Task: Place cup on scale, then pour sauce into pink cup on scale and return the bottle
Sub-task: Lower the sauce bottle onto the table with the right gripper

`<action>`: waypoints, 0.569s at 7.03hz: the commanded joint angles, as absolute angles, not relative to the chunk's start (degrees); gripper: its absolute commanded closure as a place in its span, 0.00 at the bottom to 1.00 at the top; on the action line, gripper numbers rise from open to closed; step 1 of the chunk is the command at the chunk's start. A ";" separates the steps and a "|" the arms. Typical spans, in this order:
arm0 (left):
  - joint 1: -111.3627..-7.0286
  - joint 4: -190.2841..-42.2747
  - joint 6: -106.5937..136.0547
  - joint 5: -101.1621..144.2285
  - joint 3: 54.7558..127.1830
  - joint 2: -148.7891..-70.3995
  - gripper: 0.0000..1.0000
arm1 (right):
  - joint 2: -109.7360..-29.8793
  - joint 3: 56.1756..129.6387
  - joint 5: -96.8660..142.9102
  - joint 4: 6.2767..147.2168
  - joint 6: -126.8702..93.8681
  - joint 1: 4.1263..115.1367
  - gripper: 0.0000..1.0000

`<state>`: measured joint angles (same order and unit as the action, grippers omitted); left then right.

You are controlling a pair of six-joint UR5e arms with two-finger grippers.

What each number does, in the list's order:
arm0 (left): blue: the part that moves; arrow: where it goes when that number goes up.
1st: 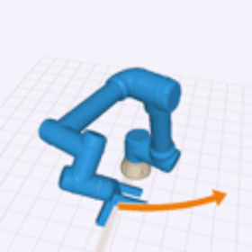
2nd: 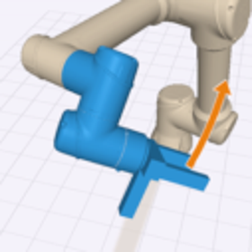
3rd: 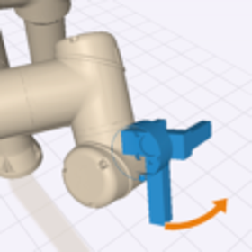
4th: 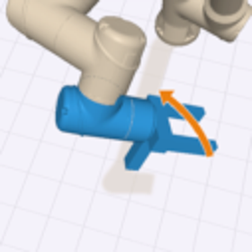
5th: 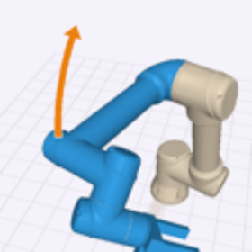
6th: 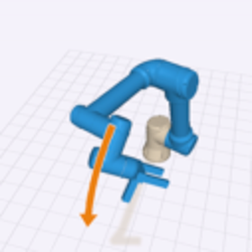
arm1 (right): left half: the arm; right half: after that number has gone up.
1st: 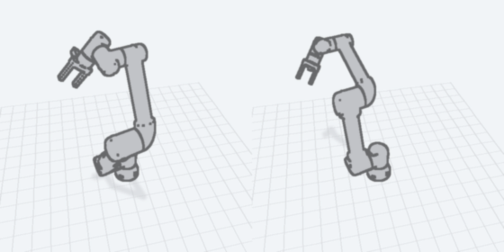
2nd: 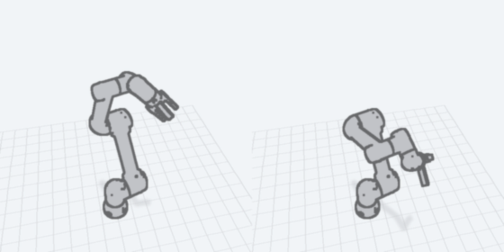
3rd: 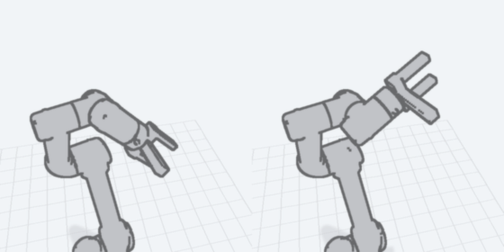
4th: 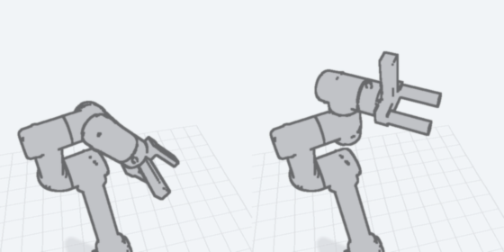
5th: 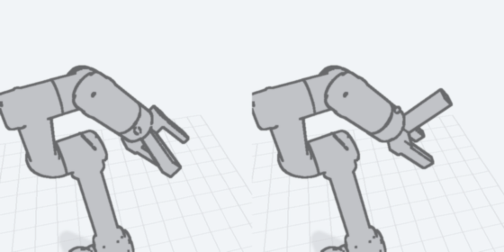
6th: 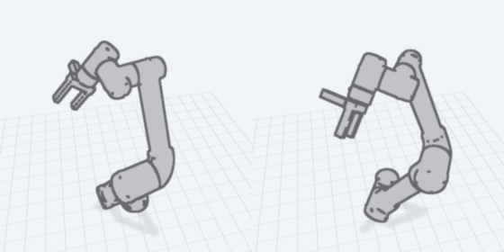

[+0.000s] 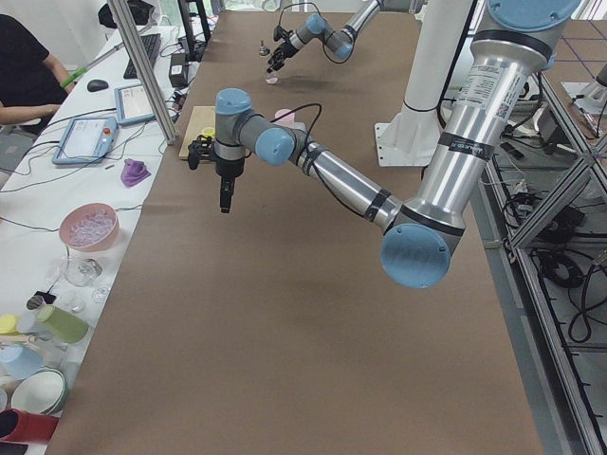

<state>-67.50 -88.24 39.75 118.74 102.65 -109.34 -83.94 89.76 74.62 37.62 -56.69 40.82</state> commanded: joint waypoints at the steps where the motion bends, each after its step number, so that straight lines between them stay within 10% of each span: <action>1: -67.50 -88.24 39.73 118.74 102.66 -109.34 0.01 | -83.50 88.95 74.62 37.62 -56.69 40.69 0.58; 2: -67.50 -88.24 39.73 118.74 102.66 -109.25 0.01 | -83.50 88.95 74.62 37.53 -56.60 40.69 0.51; 4: -67.50 -88.24 39.81 118.65 102.92 -109.25 0.01 | -83.50 88.94 74.71 37.53 -55.99 40.69 0.02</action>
